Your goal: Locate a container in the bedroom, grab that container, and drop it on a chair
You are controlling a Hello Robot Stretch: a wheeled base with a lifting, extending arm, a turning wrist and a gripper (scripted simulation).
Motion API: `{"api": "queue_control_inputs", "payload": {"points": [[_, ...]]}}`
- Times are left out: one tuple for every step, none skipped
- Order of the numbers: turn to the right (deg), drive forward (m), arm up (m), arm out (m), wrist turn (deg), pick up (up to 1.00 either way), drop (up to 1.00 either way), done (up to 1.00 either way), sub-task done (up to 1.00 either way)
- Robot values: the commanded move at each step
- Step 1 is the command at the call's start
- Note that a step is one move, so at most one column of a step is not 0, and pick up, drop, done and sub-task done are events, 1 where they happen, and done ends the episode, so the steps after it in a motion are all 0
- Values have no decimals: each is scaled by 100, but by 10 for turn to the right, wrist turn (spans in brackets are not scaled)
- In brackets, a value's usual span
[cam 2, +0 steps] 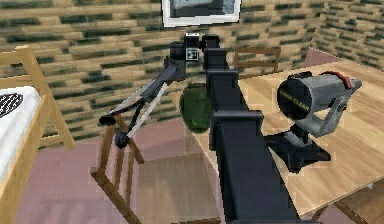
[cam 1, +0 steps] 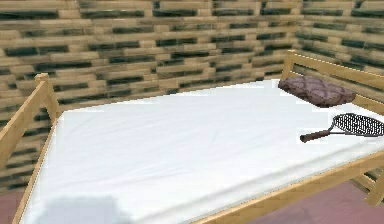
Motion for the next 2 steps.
{"api": "queue_control_inputs", "payload": {"points": [[0,0,0,0,450,0,0,0,0],[0,0,0,0,450,0,0,0,0]]}}
